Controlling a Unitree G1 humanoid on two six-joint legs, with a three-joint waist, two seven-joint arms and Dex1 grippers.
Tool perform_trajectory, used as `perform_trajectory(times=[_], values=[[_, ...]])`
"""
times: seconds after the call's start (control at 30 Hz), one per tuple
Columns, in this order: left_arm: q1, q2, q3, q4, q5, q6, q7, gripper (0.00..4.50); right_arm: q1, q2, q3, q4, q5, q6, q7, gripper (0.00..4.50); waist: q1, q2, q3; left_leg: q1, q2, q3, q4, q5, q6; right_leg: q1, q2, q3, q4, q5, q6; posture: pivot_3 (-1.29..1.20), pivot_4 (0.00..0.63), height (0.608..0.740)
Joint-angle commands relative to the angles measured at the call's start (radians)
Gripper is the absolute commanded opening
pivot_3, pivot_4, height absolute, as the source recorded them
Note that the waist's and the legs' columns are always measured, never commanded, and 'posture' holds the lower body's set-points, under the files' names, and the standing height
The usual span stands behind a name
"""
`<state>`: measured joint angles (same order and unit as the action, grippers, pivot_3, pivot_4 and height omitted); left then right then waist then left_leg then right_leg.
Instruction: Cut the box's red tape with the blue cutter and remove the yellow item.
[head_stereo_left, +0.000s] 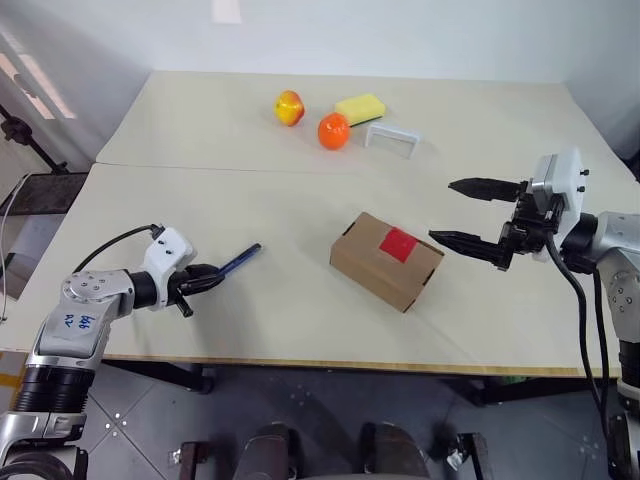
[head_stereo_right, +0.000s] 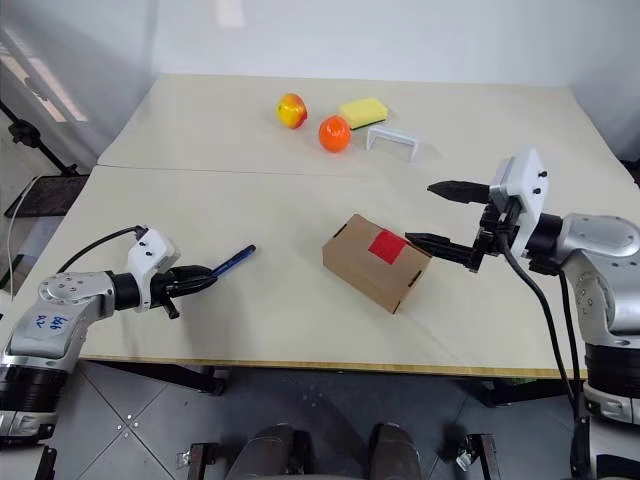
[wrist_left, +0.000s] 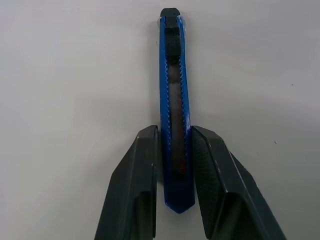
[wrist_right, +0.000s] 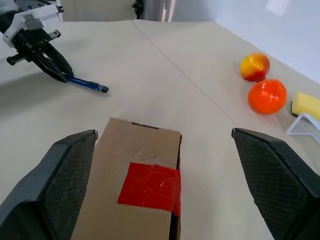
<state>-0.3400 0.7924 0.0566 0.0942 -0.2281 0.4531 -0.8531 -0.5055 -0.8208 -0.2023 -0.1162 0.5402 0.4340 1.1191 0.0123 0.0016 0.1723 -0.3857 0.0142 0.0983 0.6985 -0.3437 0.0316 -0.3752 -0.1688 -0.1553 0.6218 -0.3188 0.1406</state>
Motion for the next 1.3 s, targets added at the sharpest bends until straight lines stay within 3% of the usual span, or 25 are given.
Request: perform_trajectory(times=[0.03,0.07,0.13,0.43,0.67,0.77,1.13,1.3], values=[[0.031,0.019,-0.024,0.034,0.039,0.008,-0.004,1.08,-0.034,-0.031,0.005,-0.05,0.005,0.008,0.0,4.5,-0.001,0.0,0.0,0.0,0.0,0.0,0.0,0.0,0.0,0.0,0.0,0.0,0.0,0.0,0.0,0.0,0.15,0.74],[0.034,0.02,-0.022,0.032,0.039,0.005,-0.003,1.08,-0.038,-0.032,0.01,-0.054,0.004,0.01,0.0,4.5,-0.002,0.0,0.0,0.0,0.0,0.0,0.0,0.0,0.0,0.0,0.0,0.0,0.0,0.0,0.0,0.0,0.15,0.74],[0.035,0.019,-0.018,0.035,0.033,-0.005,-0.008,0.54,-0.049,-0.034,0.026,-0.072,0.004,0.025,-0.002,4.5,-0.004,0.0,0.0,0.0,0.0,0.0,0.0,0.0,0.0,0.0,0.0,0.0,0.0,0.0,0.0,0.0,0.15,0.74],[0.058,0.045,-0.018,0.016,0.018,-0.061,-0.087,0.54,-0.128,-0.03,0.14,-0.156,-0.014,0.095,-0.02,4.5,-0.014,0.0,0.0,0.0,0.0,-0.001,-0.001,0.0,0.0,-0.001,0.0,0.0,0.0,0.0,0.0,0.0,0.15,0.74],[0.206,0.178,-0.002,-0.161,-0.008,-0.159,-0.235,0.54,-0.292,0.04,0.37,-0.244,-0.039,0.299,-0.062,4.5,-0.037,0.002,0.001,0.0,0.004,0.0,-0.005,0.0,0.0,-0.003,0.0,-0.001,0.0,0.0,-0.001,0.0,0.15,0.74],[0.224,0.207,-0.007,-0.238,-0.02,-0.13,-0.263,0.51,-0.368,0.08,0.47,-0.261,-0.097,0.409,-0.129,3.89,-0.037,0.002,0.001,-0.001,0.004,0.0,-0.004,0.0,0.0,-0.003,0.0,0.0,0.0,0.0,-0.001,0.0,0.15,0.74],[0.183,0.171,-0.078,-0.374,0.012,-0.102,-0.223,0.51,-0.427,0.193,0.829,-0.231,-0.373,0.183,-0.075,0.02,-0.03,0.001,0.002,-0.004,-0.001,-0.001,-0.004,0.0,0.0,-0.006,0.0,-0.001,0.0,0.0,-0.001,0.0,0.15,0.74],[0.162,0.154,-0.134,-0.4,0.051,-0.047,-0.189,0.51,-0.399,0.286,0.923,-0.112,-0.504,0.051,-0.09,0.02,-0.034,0.001,0.002,-0.004,-0.001,-0.001,-0.004,0.0,0.0,-0.007,0.0,-0.001,0.001,0.0,-0.001,0.0,0.15,0.74]])
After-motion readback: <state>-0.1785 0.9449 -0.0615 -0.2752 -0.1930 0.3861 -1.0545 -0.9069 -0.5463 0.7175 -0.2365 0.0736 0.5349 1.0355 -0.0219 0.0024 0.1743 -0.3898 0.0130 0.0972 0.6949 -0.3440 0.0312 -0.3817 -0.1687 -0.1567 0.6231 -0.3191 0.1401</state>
